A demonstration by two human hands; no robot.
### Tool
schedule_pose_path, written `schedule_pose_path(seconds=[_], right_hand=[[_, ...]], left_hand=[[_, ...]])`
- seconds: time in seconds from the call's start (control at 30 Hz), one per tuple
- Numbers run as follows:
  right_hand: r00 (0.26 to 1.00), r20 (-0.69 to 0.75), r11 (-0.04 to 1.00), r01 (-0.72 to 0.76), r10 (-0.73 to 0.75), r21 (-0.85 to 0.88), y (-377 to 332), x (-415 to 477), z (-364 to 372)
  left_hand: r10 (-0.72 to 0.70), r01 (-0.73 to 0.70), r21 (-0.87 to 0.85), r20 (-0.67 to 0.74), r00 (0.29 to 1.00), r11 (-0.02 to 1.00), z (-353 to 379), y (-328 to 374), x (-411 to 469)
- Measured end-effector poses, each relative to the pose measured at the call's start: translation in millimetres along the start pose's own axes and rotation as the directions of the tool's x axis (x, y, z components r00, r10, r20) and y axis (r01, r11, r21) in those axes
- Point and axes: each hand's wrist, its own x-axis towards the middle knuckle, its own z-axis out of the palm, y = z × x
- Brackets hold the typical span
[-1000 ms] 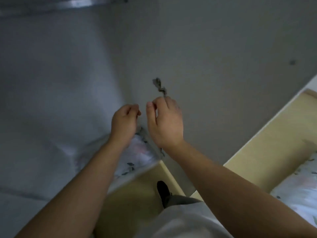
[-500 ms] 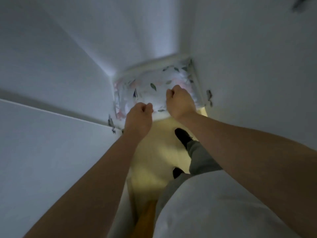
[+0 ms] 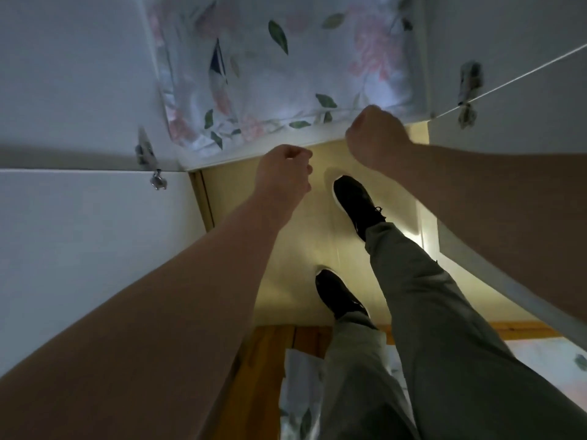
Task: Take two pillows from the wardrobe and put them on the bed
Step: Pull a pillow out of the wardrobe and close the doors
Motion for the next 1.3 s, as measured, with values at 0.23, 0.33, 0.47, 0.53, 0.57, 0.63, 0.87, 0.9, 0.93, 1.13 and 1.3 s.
schedule_pose_path(seconds=[0.23,0.33,0.47,0.53,0.57,0.63,0.87,0.9,0.93,1.13,1.3], right_hand=[[0.922,0.241,0.846,-0.377,0.304,0.376,15.5,108.5,27.8],[0.858,0.321,0.65,-0.514,0.401,0.559,20.6,143.1,38.3],[0.815,0.457,0.486,-0.579,0.355,0.655,39.0,180.4,54.2],[0.789,0.533,0.397,-0.615,0.307,0.682,41.9,197.6,64.7],[0.782,0.552,0.355,-0.623,0.289,0.696,39.4,208.0,71.3],[0.793,0.561,0.307,-0.61,0.238,0.731,30.9,223.0,78.8],[0.843,0.444,0.285,-0.525,0.303,0.802,-9.3,255.6,94.2],[0.847,0.435,0.275,-0.515,0.305,0.812,-12.2,253.5,95.9],[0.852,0.428,0.269,-0.506,0.301,0.82,-14.2,248.5,97.3],[0.866,0.478,0.284,-0.5,0.148,0.818,-27.2,172.5,93.6],[0.834,0.551,0.253,-0.538,0.023,0.804,-56.9,71.2,78.3]], left_hand=[[-0.081,0.086,-0.057,0.076,0.994,0.995,55.6,-5.6,97.9],[-0.117,0.118,-0.012,0.081,0.99,0.993,69.2,-10.2,135.0],[-0.237,0.241,-0.091,0.049,0.97,0.966,71.3,-14.7,174.2],[-0.271,0.274,-0.124,0.044,0.962,0.954,69.2,-18.6,186.1],[-0.279,0.282,-0.122,0.045,0.959,0.952,67.9,-22.1,192.5],[-0.289,0.291,-0.112,0.04,0.957,0.95,67.0,-30.6,198.9],[-0.344,0.333,-0.208,-0.017,0.939,0.92,64.2,-51.5,217.9],[-0.355,0.344,-0.221,-0.014,0.935,0.913,63.9,-50.8,216.7],[-0.373,0.361,-0.236,-0.009,0.928,0.902,62.0,-49.2,213.9],[-0.366,0.349,-0.273,-0.015,0.93,0.897,28.1,-30.1,170.6],[-0.328,0.333,-0.266,0.065,0.942,0.905,-25.2,-9.6,121.2]])
